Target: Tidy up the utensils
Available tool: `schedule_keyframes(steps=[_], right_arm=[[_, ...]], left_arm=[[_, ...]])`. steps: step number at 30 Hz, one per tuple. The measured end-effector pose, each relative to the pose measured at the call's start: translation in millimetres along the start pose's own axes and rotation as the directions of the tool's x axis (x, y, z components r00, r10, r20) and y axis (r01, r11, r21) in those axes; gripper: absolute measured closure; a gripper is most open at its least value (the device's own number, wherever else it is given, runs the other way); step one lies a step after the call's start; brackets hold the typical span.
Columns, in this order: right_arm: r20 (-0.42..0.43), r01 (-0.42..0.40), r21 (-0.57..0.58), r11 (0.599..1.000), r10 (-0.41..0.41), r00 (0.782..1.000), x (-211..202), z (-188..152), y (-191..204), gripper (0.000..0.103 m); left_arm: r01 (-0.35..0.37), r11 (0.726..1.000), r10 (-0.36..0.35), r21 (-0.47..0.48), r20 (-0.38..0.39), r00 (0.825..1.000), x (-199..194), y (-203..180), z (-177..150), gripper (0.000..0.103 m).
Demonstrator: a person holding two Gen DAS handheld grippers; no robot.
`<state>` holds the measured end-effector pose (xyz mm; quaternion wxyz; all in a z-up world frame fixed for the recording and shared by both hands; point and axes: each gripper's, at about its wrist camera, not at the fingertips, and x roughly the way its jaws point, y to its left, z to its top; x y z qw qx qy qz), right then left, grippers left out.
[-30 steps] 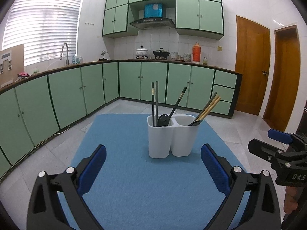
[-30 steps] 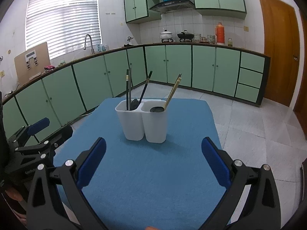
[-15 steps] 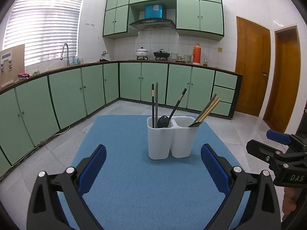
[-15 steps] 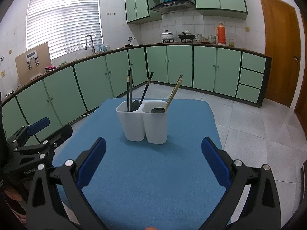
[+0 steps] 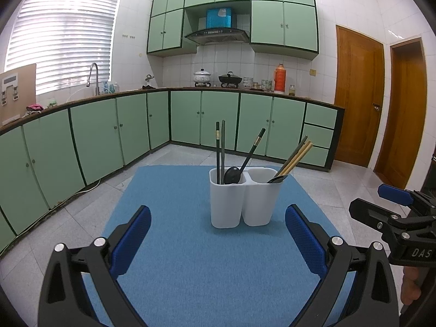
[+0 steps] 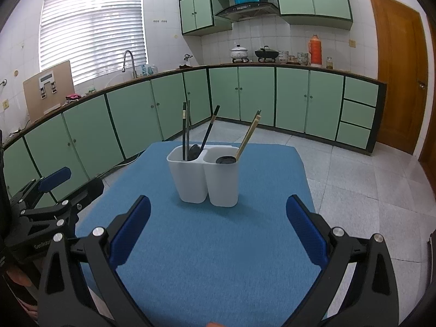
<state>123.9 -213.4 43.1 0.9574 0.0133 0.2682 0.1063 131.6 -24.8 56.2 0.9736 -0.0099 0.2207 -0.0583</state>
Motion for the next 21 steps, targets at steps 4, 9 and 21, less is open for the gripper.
schedule_keyframes(steps=[4, 9, 21], right_arm=[[0.000, 0.000, 0.000, 1.000, 0.000, 1.000, -0.3, -0.3, 0.1, 0.006], [0.001, 0.000, 0.000, 1.000, 0.000, 1.000, -0.1, -0.1, 0.2, 0.006], [0.001, -0.001, -0.001, 1.000, 0.001, 1.000, -0.3, 0.4, 0.3, 0.006]], left_arm=[[0.000, 1.000, 0.000, 0.000, 0.001, 1.000, 0.1, 0.2, 0.1, 0.006], [-0.001, 1.000, 0.001, -0.001, 0.004, 1.000, -1.3, 0.7, 3.2, 0.006], [-0.006, 1.000, 0.006, 0.003, 0.011, 1.000, -3.5, 3.2, 2.4, 0.006]])
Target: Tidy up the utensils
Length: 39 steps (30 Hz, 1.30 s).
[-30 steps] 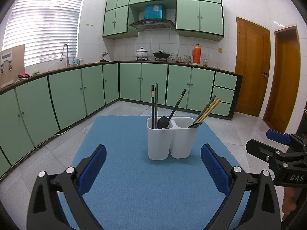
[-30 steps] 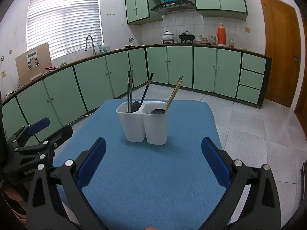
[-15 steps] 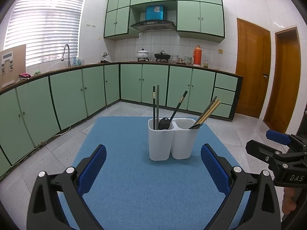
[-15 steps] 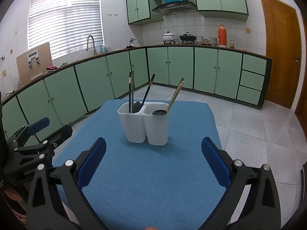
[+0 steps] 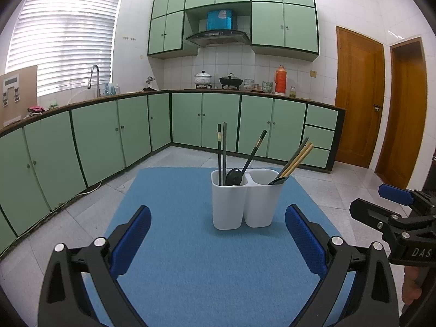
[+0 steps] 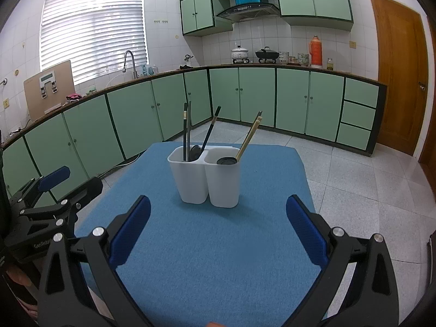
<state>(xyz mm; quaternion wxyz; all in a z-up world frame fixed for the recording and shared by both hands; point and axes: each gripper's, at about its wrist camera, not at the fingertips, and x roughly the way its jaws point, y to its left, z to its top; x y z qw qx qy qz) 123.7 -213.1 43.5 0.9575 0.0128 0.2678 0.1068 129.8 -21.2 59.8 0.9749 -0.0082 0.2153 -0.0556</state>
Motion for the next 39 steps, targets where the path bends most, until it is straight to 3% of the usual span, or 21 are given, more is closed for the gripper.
schedule_keyframes(steps=[39], right_arm=[[-0.001, 0.003, -0.001, 1.000, -0.003, 1.000, -1.4, 2.0, -0.2, 0.006]], left_arm=[[-0.015, 1.000, 0.015, -0.005, 0.000, 1.000, 2.2, 0.9, -2.2, 0.006]])
